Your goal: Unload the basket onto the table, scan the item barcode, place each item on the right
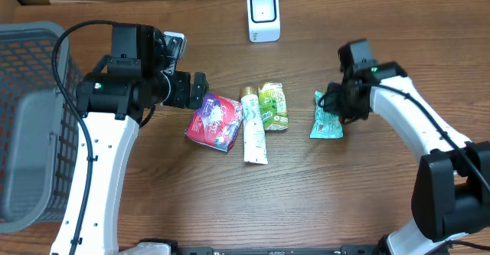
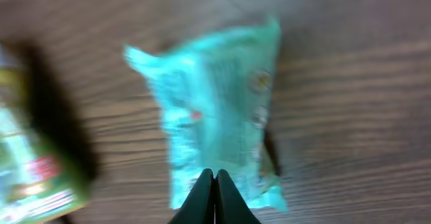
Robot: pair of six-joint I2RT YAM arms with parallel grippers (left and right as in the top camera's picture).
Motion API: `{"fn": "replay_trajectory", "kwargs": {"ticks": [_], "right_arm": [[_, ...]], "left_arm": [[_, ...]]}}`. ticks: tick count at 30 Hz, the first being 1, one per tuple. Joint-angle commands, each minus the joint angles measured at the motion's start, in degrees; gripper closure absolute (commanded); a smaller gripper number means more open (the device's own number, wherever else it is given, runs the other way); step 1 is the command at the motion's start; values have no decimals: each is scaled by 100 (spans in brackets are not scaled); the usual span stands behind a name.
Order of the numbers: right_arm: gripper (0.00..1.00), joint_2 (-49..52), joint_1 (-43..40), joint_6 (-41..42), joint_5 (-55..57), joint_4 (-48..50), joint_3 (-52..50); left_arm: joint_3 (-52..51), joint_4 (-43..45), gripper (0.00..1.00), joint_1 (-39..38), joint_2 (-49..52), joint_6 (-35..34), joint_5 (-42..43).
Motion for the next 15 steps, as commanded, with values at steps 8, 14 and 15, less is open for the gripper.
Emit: {"fn": "replay_trajectory", "kwargs": {"ticks": [8,14,15], "right_arm": [[95,-7,24,282,216,1213,-1154],[88,4,17,280,295,1801,-1670],[82,4,20,280,350,1790,-1694]], "left_arm": [[-26,13,0,-15,2,-39,2],[-26,13,0,-15,2,-37,2],[-26,13,0,-15,2,-37,2]]}}
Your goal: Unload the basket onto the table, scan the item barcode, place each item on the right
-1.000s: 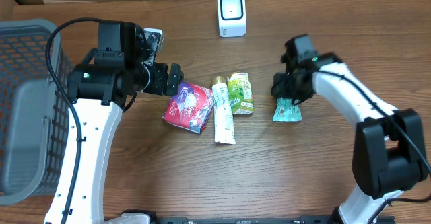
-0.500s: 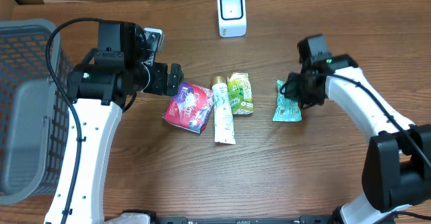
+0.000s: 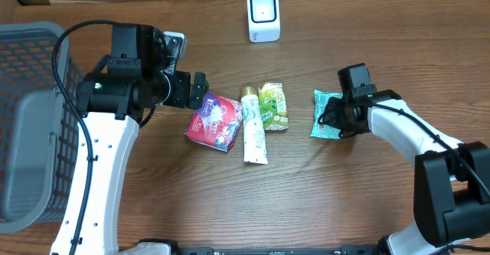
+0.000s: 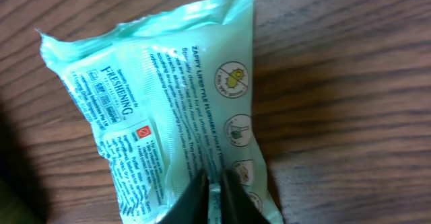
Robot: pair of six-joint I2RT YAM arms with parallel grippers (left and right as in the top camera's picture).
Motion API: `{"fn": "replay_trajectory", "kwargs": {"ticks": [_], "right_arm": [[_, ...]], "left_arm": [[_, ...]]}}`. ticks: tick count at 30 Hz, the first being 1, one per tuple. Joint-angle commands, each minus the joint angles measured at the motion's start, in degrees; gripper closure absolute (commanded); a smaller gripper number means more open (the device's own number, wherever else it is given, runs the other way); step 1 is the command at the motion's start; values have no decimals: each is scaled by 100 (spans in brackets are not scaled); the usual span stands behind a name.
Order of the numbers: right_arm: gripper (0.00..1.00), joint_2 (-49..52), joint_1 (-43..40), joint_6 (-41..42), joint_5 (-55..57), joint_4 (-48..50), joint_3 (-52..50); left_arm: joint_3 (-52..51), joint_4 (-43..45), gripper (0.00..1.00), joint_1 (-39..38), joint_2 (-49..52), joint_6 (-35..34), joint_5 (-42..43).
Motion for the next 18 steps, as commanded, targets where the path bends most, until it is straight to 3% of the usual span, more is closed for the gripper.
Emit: {"fn": "replay_trajectory", "kwargs": {"ticks": [1,3,4,12,13,15,18], "right_arm": [[75,157,22,0,240,-35,-304],[48,157,22,0,234,-122,-306],[42,157,22,0,229,-149,-304],[36,4,20,-179,-24,-1292,866],[33,-42,20,-260,-20,-1495,1139],[13,-96,20,-520,17,-1875,1766],[7,-96,20,-817,201,-2039,2369]], "left_arm": [[-26,7,0,-15,2,-39,2],[-26,7,1,-15,2,-37,2],[-26,7,0,-15,2,-37,2],[-26,7,0,-15,2,-37,2],[-26,7,0,-15,2,-39,2],[-26,7,0,-15,2,-39,2],[-26,7,0,-15,2,-39,2]]}}
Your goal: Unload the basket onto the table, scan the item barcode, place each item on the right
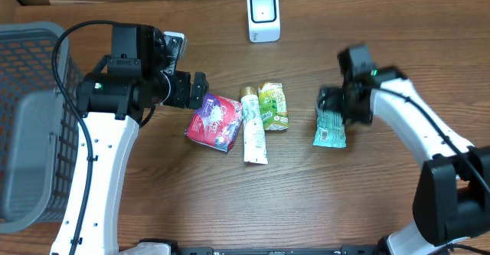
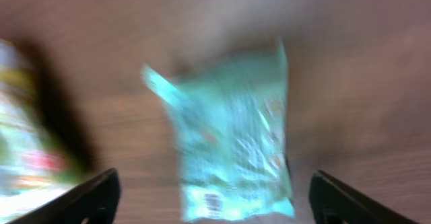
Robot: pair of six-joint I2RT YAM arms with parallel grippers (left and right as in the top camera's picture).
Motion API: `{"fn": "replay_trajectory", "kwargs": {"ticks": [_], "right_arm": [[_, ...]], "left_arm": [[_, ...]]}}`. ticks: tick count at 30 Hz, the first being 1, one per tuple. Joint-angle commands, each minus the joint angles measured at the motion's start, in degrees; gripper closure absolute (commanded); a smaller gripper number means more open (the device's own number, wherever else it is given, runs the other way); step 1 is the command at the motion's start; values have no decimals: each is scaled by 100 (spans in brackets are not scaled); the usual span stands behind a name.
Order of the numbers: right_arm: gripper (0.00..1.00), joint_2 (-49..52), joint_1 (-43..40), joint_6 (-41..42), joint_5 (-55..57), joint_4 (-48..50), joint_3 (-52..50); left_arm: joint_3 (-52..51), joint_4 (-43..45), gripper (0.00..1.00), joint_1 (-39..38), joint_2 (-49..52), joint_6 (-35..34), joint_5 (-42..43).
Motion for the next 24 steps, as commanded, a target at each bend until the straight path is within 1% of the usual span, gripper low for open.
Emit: {"fn": "replay_trajectory", "kwargs": {"ticks": [1,4,6,9,12,20,24], "right_arm": [[7,-118,-35,-511,282,83,634],[7,-50,-39,-1001,299,389,634],[8,111,-39,-1421,125,422,632],[13,385,-37,-2221,-684,293,612],[13,616,9,-2850,-1473,136,601],[16,1075,245,-2879,-1943,83,564],[17,1316,313,-2872,-1871,83,538]], "left_arm": [[-26,4,1,-15,2,-37,0],[-26,4,0,-15,2,-37,0],[-26,4,1,-15,2,-37,0],[-26,4,1,-15,2,-39,0],[-26,4,1,-15,2,-39,0],[-26,4,0,-15,2,-37,0],[-26,4,1,-15,2,-39,0]]}}
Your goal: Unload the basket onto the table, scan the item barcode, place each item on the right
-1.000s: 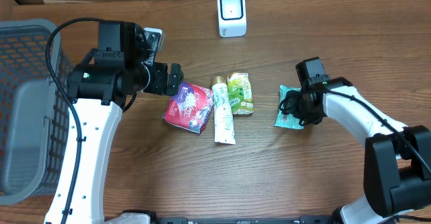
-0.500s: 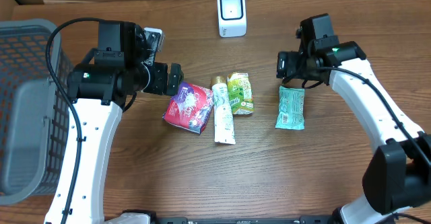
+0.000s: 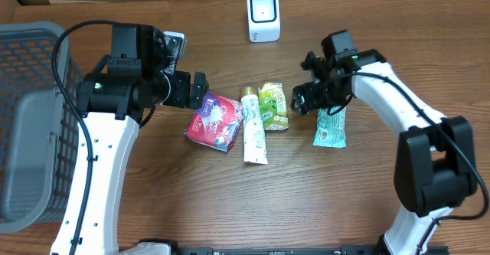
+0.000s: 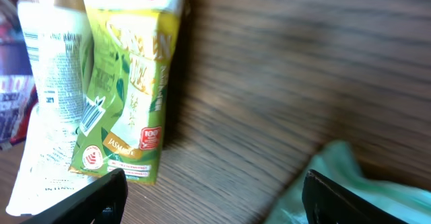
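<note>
Several packaged items lie mid-table: a pink-purple packet [image 3: 217,122], a white tube [image 3: 253,132], a green jasmine tea pack [image 3: 273,106] and a teal wipes packet [image 3: 330,127]. The white barcode scanner [image 3: 263,15] stands at the back. My right gripper [image 3: 305,99] hovers open and empty over bare wood between the green pack [image 4: 124,83] and the teal packet [image 4: 340,183]. In the right wrist view the right gripper [image 4: 215,198] shows only its two fingertips [image 4: 84,198] at the lower edge. My left gripper [image 3: 197,91] hangs just behind the pink-purple packet, and its jaws are not clear from overhead.
A grey mesh basket [image 3: 31,117] fills the left edge of the table. The white tube [image 4: 47,116] lies against the green pack's left side. A brown cardboard wall runs along the back.
My right gripper was open above the teal packet. It now stands further left and back, beside the green tea pack. The teal packet and the left arm have not moved.
My right gripper was shut with its tips on the teal packet at the first two moments. It then stood open above the packet, which lay slightly nearer and turned. Now the open gripper is between that packet and the green pack. The left arm has held still throughout.
</note>
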Robot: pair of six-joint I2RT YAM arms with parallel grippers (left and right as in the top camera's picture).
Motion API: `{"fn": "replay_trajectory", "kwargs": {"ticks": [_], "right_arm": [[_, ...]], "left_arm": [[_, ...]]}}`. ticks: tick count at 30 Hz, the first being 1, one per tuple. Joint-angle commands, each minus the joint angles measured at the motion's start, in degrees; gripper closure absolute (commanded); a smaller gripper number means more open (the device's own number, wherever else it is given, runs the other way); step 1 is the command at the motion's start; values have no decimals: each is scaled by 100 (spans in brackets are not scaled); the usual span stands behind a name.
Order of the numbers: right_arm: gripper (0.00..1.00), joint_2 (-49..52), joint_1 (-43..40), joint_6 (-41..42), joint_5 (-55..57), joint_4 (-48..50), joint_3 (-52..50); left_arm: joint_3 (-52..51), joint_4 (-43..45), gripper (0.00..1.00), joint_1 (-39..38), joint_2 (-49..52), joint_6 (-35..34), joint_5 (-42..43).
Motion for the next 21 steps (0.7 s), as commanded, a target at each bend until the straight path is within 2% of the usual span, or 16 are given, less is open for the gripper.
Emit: {"fn": "replay_trajectory", "kwargs": {"ticks": [1,7,11,16,21], "right_arm": [[17,225,33,-98,-61,13,-70],[22,354,-72,857,1316,173,-66],[22,348,-282,1416,1635,302,-55],[22,348,-651,1978,1530,332,-55],[21,199,-1082,1631,341,-28,247]], "left_arm": [[-26,2,0,-15,2,-37,2],[-26,2,1,-15,2,-39,2],[-26,2,0,-15,2,-37,2],[-26,2,0,-15,2,-39,2],[-26,2,0,-15,2,-37,2]]}}
